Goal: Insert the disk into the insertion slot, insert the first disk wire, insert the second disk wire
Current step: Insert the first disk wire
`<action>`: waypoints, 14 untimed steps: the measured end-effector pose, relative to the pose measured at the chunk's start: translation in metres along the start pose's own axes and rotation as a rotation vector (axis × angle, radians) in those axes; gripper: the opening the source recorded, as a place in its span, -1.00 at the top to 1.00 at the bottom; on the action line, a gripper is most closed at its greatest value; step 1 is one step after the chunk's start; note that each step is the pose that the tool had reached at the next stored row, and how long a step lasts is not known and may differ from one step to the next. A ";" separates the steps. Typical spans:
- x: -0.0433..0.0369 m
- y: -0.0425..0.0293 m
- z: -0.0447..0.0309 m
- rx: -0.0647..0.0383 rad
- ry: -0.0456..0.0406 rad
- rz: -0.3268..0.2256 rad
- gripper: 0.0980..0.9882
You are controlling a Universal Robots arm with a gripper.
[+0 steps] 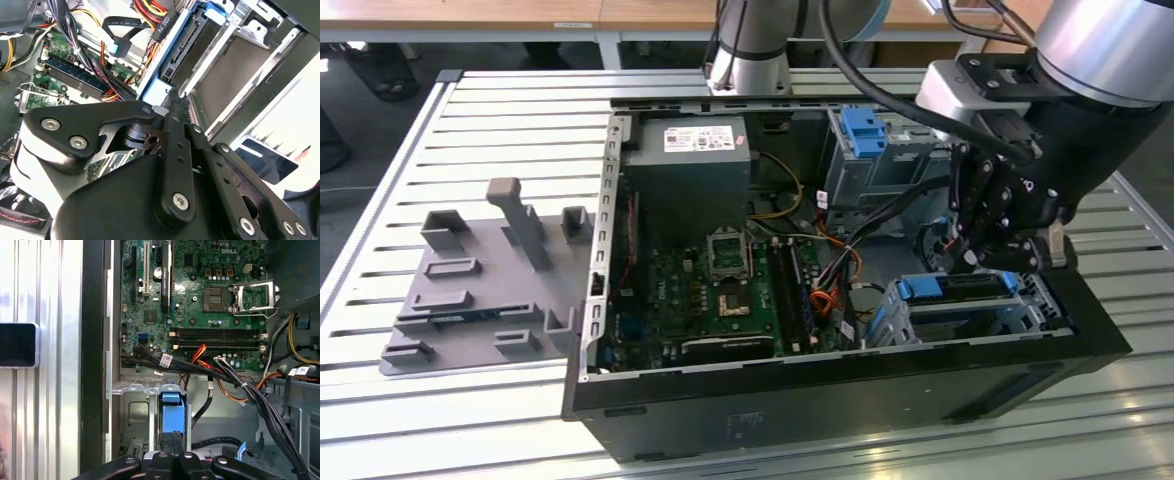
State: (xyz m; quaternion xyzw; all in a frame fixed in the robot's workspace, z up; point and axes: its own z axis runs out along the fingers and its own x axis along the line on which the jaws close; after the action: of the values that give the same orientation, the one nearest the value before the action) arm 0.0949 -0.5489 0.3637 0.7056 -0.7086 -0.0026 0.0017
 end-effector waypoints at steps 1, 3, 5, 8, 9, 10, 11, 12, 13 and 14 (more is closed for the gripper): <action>-0.0003 0.0000 -0.0006 0.000 -0.0001 0.000 0.98; -0.0012 -0.0003 -0.0009 0.000 -0.0003 0.000 0.98; -0.0022 -0.0010 -0.0010 0.000 -0.0001 0.000 0.98; -0.0040 -0.0030 -0.0010 0.000 -0.0001 0.000 0.98; -0.0046 -0.0038 -0.0011 0.000 0.0000 0.000 0.98; -0.0053 -0.0048 -0.0010 0.000 0.0000 0.000 0.98; -0.0060 -0.0059 -0.0010 0.000 -0.0001 0.000 0.98; -0.0067 -0.0069 -0.0010 0.000 0.0000 0.000 0.98; -0.0074 -0.0080 -0.0009 0.000 -0.0001 0.000 0.98; -0.0081 -0.0091 -0.0009 0.000 0.0000 0.000 0.98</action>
State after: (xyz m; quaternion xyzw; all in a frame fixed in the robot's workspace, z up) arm 0.1040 -0.5409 0.3646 0.7056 -0.7086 -0.0025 0.0016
